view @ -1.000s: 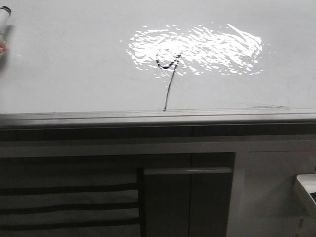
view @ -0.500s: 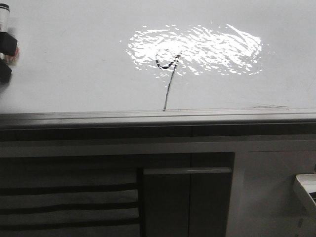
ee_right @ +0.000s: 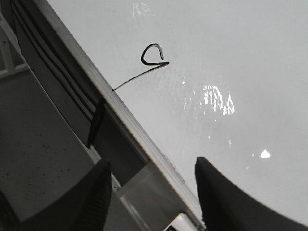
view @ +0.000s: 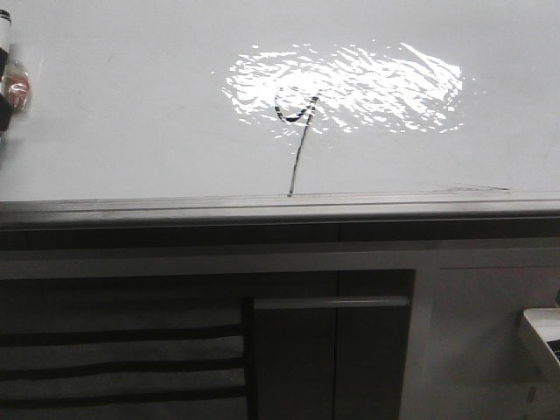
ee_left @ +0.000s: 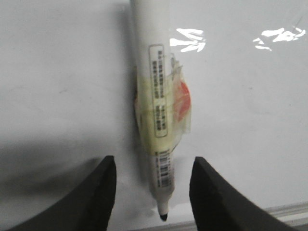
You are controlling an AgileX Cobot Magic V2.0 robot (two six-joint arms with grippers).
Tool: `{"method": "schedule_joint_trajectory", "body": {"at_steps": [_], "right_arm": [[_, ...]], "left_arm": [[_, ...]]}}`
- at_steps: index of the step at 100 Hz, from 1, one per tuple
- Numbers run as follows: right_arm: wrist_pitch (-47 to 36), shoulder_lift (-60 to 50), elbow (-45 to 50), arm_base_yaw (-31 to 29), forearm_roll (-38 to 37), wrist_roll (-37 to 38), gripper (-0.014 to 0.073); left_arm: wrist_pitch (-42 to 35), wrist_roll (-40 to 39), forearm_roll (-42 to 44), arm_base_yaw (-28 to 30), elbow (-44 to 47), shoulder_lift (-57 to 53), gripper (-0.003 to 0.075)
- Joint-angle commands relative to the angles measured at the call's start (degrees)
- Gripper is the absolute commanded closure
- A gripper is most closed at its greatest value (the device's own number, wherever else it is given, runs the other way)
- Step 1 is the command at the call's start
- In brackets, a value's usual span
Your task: Write number 9 on whiteboard
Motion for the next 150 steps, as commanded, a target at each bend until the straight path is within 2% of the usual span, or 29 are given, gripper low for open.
{"method": "schedule_joint_trajectory", "body": {"at_steps": [1,22,31,41,62,72,79,94,150], "right_arm": [[-1.7,-0.3,-2.0,-0.4,-0.4,7.8,0.0249],[4.0,-0.3,-1.9,-0.4,-5.3,32.7,0.0252],[4.6,-0.3,-0.9,-0.4,-6.9,38.3,0.0253],[1.7,-1.8,3.2,-0.4,-6.9,39.2,0.0279],[-14.4,-9.7,15.0,-0.4,-6.9,39.1,0.0478],[-20.8,-13.5,19.1,-0.4,-6.9,39.0,0.0596],[-23.3,-15.2,21.4,-0.4,-6.9,39.0,0.0667],[-23.8,-16.2,23.6,-0.4,-6.9,39.0,0.0666],[-23.6,-16.1,24.4,-0.4,-6.9,39.0,0.0666]], "left_arm": [[3.4,0.0,0.4,0.1,-3.3,-4.8,0.0384],[16.8,6.2,0.6,0.1,-4.2,-19.2,0.0384],[19.9,6.8,0.6,0.1,-4.2,-25.6,0.0384],[20.5,9.3,0.1,0.1,-1.7,-32.6,0.0384],[14.4,9.3,-0.3,0.1,9.2,-45.1,0.0396],[9.2,9.3,-0.3,0.1,14.1,-48.4,0.0468],[5.5,9.3,-0.3,0.1,16.8,-49.3,0.0553],[2.2,9.3,-0.3,0.1,19.6,-49.3,0.0743],[2.6,9.3,-0.3,0.2,20.8,-50.3,0.0741]]}}
